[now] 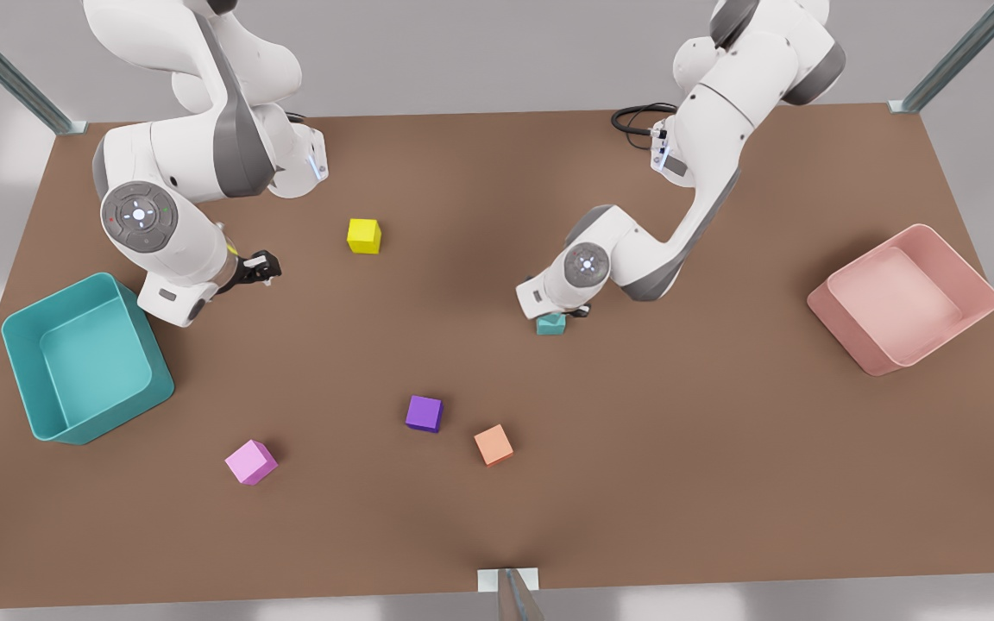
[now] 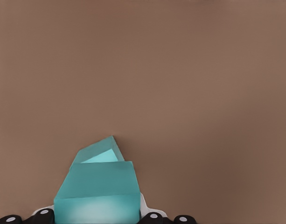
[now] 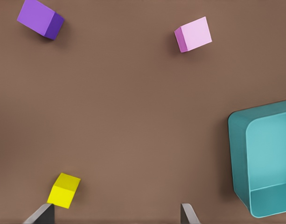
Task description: Stack the two blue cubes on top of each other
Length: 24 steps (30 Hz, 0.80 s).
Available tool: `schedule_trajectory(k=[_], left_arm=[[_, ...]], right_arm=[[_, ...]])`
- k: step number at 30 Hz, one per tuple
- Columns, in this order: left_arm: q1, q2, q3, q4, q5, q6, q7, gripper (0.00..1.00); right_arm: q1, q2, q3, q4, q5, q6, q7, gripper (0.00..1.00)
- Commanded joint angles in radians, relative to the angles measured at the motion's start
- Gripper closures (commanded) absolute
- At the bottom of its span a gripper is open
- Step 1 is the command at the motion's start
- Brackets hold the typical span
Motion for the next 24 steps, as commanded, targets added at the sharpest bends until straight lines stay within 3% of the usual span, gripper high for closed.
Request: schedule_trajectory(k=[1, 13, 14, 15, 24], left_arm=[[-0.002, 0.001, 0.002, -0.004, -0.118, 0.026, -0.456, 0.58], [0.013, 0.060, 0.010, -0.015, -0.041, 0.041, -0.460, 0.55], [0.015, 0.066, 0.010, -0.015, -0.041, 0.041, -0.460, 0.32], [0.015, 0.068, 0.010, -0.015, -0.040, 0.041, -0.460, 0.00], [0.038, 0.071, -0.009, -0.044, -0.047, 0.034, -0.460, 0.00]], right_arm=[[0.000, -0.001, 0.000, 0.002, 0.000, 0.000, -0.020, 0.00], [0.000, 0.001, 0.000, 0.000, 0.000, 0.003, -0.020, 0.00], [0.000, 0.001, 0.000, 0.002, 0.000, 0.002, -0.020, 0.00], [0.000, 0.001, 0.000, 0.000, 0.000, 0.002, -0.020, 0.00], [0.000, 0.001, 0.000, 0.000, 0.000, 0.003, -0.023, 0.00]])
